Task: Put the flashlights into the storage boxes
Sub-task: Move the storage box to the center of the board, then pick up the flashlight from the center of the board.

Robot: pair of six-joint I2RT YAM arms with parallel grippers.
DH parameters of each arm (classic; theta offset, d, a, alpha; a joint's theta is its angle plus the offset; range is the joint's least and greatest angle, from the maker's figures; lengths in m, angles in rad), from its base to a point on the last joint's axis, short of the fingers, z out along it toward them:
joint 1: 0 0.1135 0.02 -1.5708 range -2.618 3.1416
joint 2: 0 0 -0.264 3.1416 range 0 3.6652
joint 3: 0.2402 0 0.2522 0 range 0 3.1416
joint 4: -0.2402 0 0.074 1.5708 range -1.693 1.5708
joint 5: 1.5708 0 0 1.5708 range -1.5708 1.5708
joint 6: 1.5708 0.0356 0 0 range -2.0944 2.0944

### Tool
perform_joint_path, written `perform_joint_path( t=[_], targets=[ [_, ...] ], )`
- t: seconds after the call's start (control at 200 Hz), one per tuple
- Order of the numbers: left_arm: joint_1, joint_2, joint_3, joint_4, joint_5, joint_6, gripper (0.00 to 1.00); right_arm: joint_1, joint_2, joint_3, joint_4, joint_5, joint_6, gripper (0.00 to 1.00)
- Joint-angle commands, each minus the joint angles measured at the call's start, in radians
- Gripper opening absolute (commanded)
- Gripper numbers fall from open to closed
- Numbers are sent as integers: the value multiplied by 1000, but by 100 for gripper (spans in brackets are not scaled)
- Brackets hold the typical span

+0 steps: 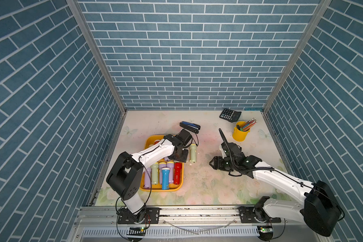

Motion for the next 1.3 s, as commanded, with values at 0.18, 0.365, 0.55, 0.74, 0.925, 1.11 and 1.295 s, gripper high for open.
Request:
perform_joint_path(
  t=[0.18,0.365,0.55,0.74,0.925,1.11,1.295],
  targets=[
    [-56,-117,100,-42,-26,-30,59,-5,47,76,-4,-1,-43,66],
    [-124,-17,166,-23,-4,-38,59,-10,30,44,14,-14,-32,66],
    [-189,121,235,-21,-14,-45,60,-12,-44,-5,-15,33,-31,66],
    [-192,211,257,-8,-52,-55,61,-24,-126,-71,-19,44,-23,66],
    [-188,306,293,-19,-73,-45,62,-33,-192,-116,-38,53,-13,67],
    [-181,382,343,-31,-91,-41,62,-45,-247,-150,-50,54,-6,67],
    [-159,415,333,-5,-77,-42,58,-53,-266,-161,-56,54,-7,66]
  ],
)
